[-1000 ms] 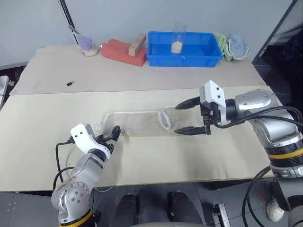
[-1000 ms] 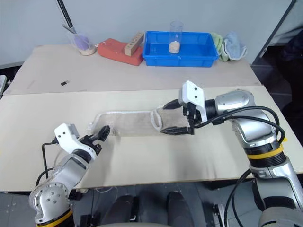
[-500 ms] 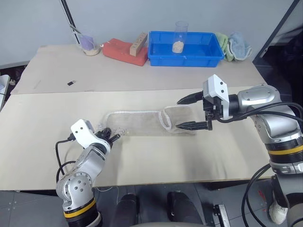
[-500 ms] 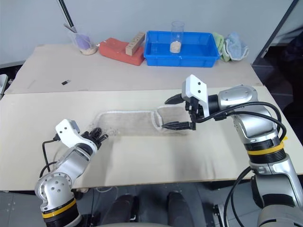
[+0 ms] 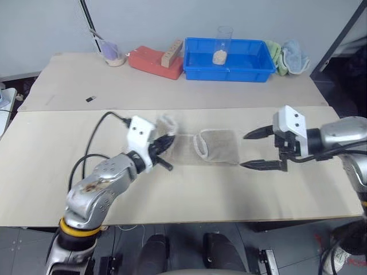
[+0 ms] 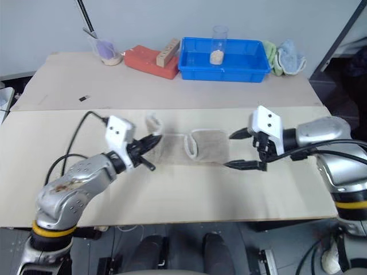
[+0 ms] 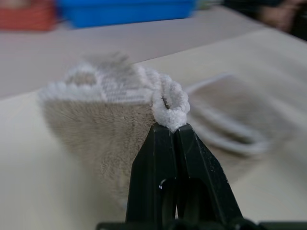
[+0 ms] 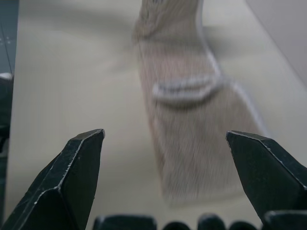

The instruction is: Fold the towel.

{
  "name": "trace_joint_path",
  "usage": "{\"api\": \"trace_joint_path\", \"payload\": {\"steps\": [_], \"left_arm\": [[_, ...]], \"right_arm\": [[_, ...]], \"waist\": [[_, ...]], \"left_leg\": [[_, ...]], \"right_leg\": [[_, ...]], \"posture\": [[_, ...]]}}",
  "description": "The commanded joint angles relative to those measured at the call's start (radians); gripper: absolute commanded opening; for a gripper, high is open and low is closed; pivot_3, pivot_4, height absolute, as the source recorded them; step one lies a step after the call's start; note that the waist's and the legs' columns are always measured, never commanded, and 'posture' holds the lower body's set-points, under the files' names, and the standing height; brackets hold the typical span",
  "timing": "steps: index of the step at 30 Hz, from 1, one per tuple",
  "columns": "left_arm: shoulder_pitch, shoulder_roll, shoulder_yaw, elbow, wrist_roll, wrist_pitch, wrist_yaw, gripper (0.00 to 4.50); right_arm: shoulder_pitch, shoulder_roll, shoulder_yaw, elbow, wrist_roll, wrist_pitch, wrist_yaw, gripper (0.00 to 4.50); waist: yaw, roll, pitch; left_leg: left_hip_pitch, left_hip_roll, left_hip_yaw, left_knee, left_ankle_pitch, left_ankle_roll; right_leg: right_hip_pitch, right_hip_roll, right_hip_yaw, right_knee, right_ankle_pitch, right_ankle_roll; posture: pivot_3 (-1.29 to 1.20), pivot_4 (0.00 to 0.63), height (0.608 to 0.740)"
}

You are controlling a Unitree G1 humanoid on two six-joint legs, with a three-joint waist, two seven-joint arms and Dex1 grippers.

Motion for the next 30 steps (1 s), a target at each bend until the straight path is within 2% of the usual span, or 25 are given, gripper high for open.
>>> {"api": "trace_joint_path", "payload": {"steps": [1, 4, 10, 14, 17, 24, 26, 30], "left_arm": [[-0.104, -0.054, -0.108, 0.110, 0.091, -0.108, -0.102, 0.02], [-0.170, -0.135, -0.190, 0.207, 0.153, -0.168, -0.153, 0.02], [-0.225, -0.232, -0.288, 0.370, 0.263, -0.284, -0.243, 0.02], [-0.244, -0.275, -0.302, 0.450, 0.312, -0.375, -0.302, 0.02], [-0.240, -0.311, -0.284, 0.448, 0.272, -0.360, -0.355, 0.90], [-0.215, -0.271, -0.243, 0.371, 0.267, -0.358, -0.421, 4.29], [-0.211, -0.217, -0.202, 0.322, 0.251, -0.352, -0.458, 4.43], [-0.184, -0.020, -0.096, 0.222, 0.209, -0.356, -0.594, 4.43]], "right_arm": [[0.052, -0.035, -0.101, -0.091, 0.044, 0.049, -0.037, 4.50], [0.103, -0.048, -0.156, -0.143, 0.067, 0.090, -0.074, 4.50], [0.189, -0.066, -0.238, -0.229, 0.098, 0.155, -0.133, 4.50], [0.224, -0.064, -0.274, -0.264, 0.117, 0.187, -0.176, 4.50], [0.235, -0.058, -0.289, -0.282, 0.130, 0.212, -0.209, 4.50], [0.173, -0.004, -0.290, -0.273, 0.199, 0.277, -0.298, 4.50], [0.139, 0.025, -0.257, -0.251, 0.188, 0.278, -0.332, 4.50], [0.056, 0.127, -0.129, -0.171, 0.111, 0.252, -0.420, 4.50]], "waist": [[0.001, 0.000, 0.000], [0.001, 0.000, 0.000], [0.000, 0.000, 0.000], [0.000, 0.000, 0.000], [0.001, 0.000, 0.000], [-0.005, 0.000, 0.000], [-0.005, 0.000, 0.000], [-0.020, 0.000, 0.000]], "left_leg": [[0.000, 0.000, 0.000, 0.000, 0.000, 0.000], [0.000, 0.000, 0.000, 0.000, 0.000, 0.000], [-0.001, 0.000, 0.000, 0.000, 0.000, 0.001], [-0.001, 0.000, 0.000, 0.001, 0.000, 0.001], [-0.001, 0.000, 0.000, 0.001, 0.000, 0.001], [-0.001, 0.000, 0.000, 0.001, 0.000, 0.001], [-0.001, 0.000, 0.000, 0.001, 0.000, 0.001], [0.000, 0.001, 0.000, 0.000, 0.000, 0.001]], "right_leg": [[0.000, 0.000, 0.000, 0.001, 0.000, 0.000], [0.000, 0.000, 0.000, 0.000, 0.000, 0.000], [-0.001, 0.001, 0.000, 0.000, 0.000, 0.000], [0.000, 0.001, 0.001, 0.000, 0.000, 0.000], [0.000, 0.001, 0.001, 0.000, 0.000, 0.001], [0.000, 0.001, 0.001, 0.001, 0.000, 0.001], [-0.001, 0.001, 0.001, 0.002, 0.000, 0.001], [-0.001, 0.002, 0.001, 0.002, 0.000, 0.001]], "posture": [[0.00, 0.150, 0.740], [0.00, 0.150, 0.740], [0.00, 0.150, 0.740], [0.00, 0.150, 0.740], [0.00, 0.150, 0.740], [0.00, 0.150, 0.740], [0.00, 0.150, 0.740], [0.00, 0.150, 0.740]]}}
